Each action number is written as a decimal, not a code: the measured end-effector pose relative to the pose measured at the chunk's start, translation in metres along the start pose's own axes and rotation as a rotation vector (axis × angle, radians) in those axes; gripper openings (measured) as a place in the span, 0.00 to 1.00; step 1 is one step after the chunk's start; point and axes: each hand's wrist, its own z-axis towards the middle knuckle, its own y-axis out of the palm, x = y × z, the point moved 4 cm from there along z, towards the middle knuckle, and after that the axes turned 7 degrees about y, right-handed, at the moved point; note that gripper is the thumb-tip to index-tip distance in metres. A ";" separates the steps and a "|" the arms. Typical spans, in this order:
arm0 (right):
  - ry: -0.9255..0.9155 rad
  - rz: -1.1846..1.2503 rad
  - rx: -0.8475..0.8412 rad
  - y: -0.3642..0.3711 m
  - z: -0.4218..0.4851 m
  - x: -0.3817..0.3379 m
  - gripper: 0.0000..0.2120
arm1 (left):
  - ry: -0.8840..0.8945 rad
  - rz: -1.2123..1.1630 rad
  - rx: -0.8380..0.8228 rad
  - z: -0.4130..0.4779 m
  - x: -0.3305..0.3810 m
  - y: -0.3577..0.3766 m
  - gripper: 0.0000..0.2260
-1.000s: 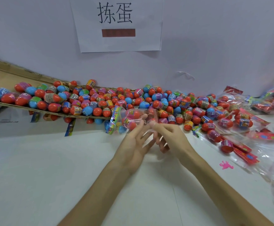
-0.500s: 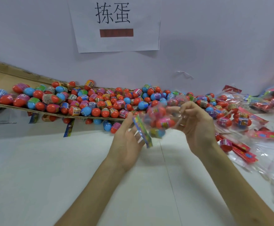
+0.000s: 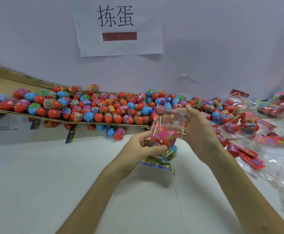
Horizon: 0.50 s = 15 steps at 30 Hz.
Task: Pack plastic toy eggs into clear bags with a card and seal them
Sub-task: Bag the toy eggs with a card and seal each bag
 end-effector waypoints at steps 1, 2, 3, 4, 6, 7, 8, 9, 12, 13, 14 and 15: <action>0.004 0.005 -0.037 0.001 0.001 0.001 0.21 | 0.013 -0.010 0.038 0.000 -0.001 -0.001 0.18; 0.008 -0.020 -0.056 0.002 0.001 0.002 0.24 | 0.028 -0.027 0.082 0.001 -0.001 -0.002 0.17; 0.017 -0.071 -0.058 0.003 0.002 0.004 0.27 | 0.044 -0.039 0.130 0.002 -0.001 -0.005 0.16; 0.026 -0.139 -0.053 0.005 0.002 0.007 0.27 | 0.058 -0.037 0.174 0.002 -0.001 -0.007 0.16; 0.027 -0.282 -0.047 0.008 0.002 0.012 0.22 | 0.083 -0.012 0.213 0.003 0.000 -0.009 0.15; 0.016 -0.339 -0.038 0.009 0.002 0.014 0.17 | 0.090 0.001 0.213 0.003 0.001 -0.009 0.15; -0.003 -0.373 -0.019 0.009 0.003 0.016 0.12 | 0.092 0.009 0.207 0.002 0.002 -0.009 0.15; -0.027 -0.391 0.006 0.009 0.003 0.016 0.09 | 0.094 0.016 0.203 0.002 0.003 -0.009 0.15; -0.078 -0.384 0.057 0.009 0.003 0.015 0.06 | 0.088 0.019 0.161 0.002 0.005 -0.007 0.18; -0.090 -0.369 0.059 0.009 0.003 0.014 0.08 | 0.078 0.028 0.144 0.002 0.005 -0.006 0.19; -0.104 -0.362 0.049 0.010 0.002 0.013 0.10 | 0.069 0.035 0.131 0.002 0.004 -0.004 0.20; -0.118 -0.365 0.033 0.012 0.001 0.013 0.12 | 0.066 0.039 0.130 0.002 0.003 -0.003 0.20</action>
